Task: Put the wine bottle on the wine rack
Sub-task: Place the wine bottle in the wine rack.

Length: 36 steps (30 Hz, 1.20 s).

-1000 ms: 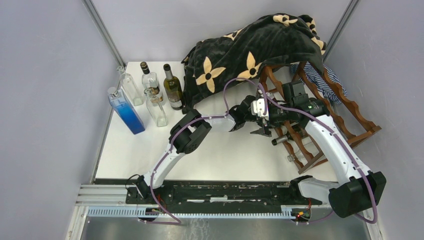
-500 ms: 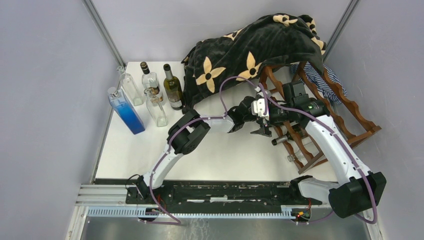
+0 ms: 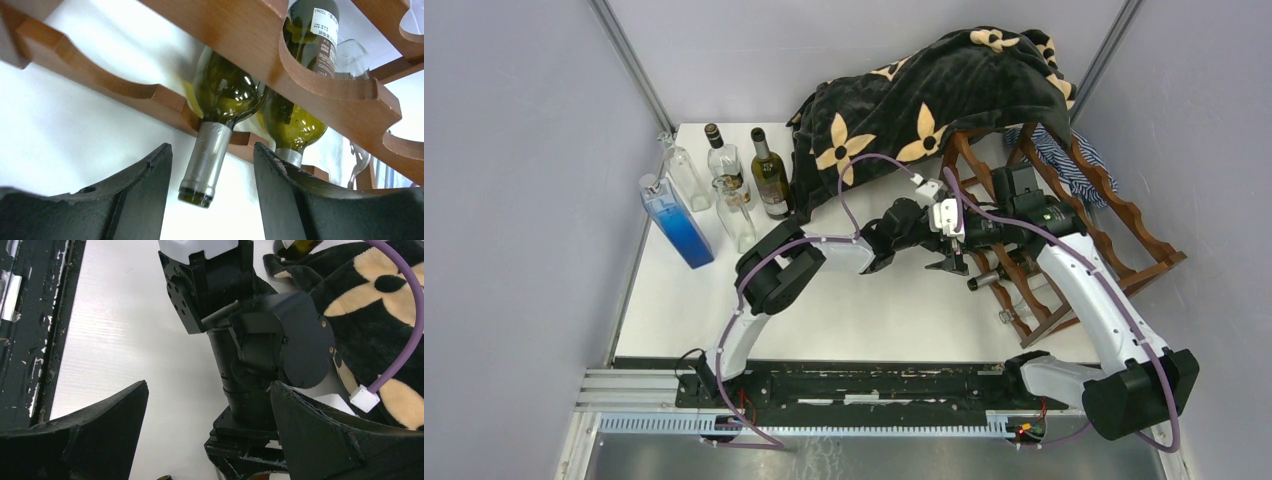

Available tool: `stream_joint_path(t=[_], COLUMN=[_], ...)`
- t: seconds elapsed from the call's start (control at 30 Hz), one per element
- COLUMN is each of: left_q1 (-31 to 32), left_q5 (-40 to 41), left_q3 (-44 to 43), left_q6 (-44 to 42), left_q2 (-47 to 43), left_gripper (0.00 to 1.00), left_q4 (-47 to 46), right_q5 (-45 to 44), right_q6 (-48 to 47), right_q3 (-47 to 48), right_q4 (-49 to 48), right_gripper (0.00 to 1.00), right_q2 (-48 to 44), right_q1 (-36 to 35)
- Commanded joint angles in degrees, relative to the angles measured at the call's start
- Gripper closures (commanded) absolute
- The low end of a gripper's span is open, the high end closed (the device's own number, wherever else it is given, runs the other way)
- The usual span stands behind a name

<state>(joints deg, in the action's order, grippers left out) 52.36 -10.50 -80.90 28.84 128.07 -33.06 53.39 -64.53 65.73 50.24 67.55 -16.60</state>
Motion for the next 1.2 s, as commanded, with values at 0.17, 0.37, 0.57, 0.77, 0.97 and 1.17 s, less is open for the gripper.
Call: stream_joint_path(t=[0.17,0.37,0.57,0.77,0.97,1.17], left_q1=[0.2,0.5,1.5,2.4,3.0,3.0], left_q5=[8.6,12.9,17.3,22.9,32.9,42.1], left_q3=[12.8,21.2,29.5,38.2,46.6,57.6], left_q6=[-4.9,-7.8,-11.7,-14.6,-17.7,-17.3], left_q2=[-11.8,-18.5,-27.1,-39.6,-54.0,-67.1], left_gripper=[0.37,0.4,0.41,0.41,0.41,0.38], left_q4=[-8.3,-7.7,-4.0,2.5,10.3,8.2], right_q5=[2.4,2.6,1.8,-2.9,-10.6,-29.7], right_q6=[-0.9,-1.5,-1.6,1.6,7.0,9.5], right_q3=[-0.1,-0.2,-0.7,-3.4,-7.1,-11.8], right_q4=[-0.5,0.0,-0.4,-4.4,-11.2,-17.8], right_gripper=[0.02,0.02,0.02,0.02,0.13,0.37], right_q2=[-2.0,-2.2,-2.7,-3.8,-3.6,-1.2], right_q1=[0.4,0.6,0.9,0.9,-1.2,-10.9])
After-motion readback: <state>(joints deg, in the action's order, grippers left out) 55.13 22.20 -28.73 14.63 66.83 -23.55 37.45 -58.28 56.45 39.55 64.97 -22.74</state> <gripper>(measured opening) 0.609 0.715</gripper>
